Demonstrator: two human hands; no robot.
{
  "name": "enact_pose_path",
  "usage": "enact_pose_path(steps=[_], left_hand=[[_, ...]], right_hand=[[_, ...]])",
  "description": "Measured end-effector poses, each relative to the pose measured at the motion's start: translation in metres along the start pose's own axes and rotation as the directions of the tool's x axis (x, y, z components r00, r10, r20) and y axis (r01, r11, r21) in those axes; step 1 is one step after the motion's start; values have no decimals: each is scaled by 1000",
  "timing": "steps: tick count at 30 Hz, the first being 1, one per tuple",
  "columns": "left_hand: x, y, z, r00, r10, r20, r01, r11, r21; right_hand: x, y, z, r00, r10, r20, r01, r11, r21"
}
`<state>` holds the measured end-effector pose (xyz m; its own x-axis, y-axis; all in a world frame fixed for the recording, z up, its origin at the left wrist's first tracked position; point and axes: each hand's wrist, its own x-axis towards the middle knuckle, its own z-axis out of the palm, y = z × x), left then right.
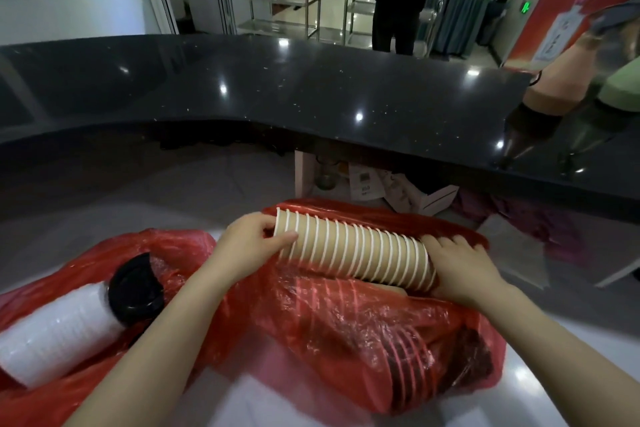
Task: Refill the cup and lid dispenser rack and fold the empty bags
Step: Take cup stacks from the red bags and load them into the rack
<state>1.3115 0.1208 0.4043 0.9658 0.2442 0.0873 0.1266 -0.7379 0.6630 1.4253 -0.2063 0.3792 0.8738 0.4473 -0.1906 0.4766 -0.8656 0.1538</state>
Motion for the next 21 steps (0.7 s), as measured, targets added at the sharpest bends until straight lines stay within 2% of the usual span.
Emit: enact_pose_path(steps=[5, 8, 10, 12, 14, 15, 16, 18, 20, 21], left_hand=[[-5, 14, -9, 993, -4, 121, 20, 991, -133], [-11, 18, -19, 964, 35, 264, 56, 942, -330], [-12, 19, -25, 945, 43, 323, 92, 917, -389], [-12, 17, -27, 934, 30, 357, 155, 865, -477], [-14, 14, -26, 919, 45, 391, 227, 751, -620], [-15, 15, -25, 921, 65, 385, 236, 694, -680], [-15, 16, -26, 936, 84, 343, 196, 683, -704], [-10, 21, -29, 977, 111, 185, 20, 808, -589], [-2, 27, -34, 990, 132, 55, -110, 946, -305], [1, 30, -36, 990, 139, 23, -132, 974, -182]], right_hand=[[-3, 7, -5, 999, -35, -23, 37, 997, 63], [-8, 15, -6, 997, -48, -57, 56, 988, 142], [-11, 18, -8, 996, -53, -67, 67, 974, 218], [-16, 18, -10, 993, -55, -100, 81, 956, 281], [-19, 17, -12, 986, -57, -158, 106, 939, 326], [-21, 17, -14, 981, -67, -181, 127, 931, 341], [-22, 17, -16, 978, -77, -193, 143, 924, 355], [-24, 16, -20, 979, -71, -190, 142, 910, 389], [-25, 16, -24, 977, -48, -210, 127, 915, 383], [-25, 15, -25, 972, -48, -230, 125, 934, 335]])
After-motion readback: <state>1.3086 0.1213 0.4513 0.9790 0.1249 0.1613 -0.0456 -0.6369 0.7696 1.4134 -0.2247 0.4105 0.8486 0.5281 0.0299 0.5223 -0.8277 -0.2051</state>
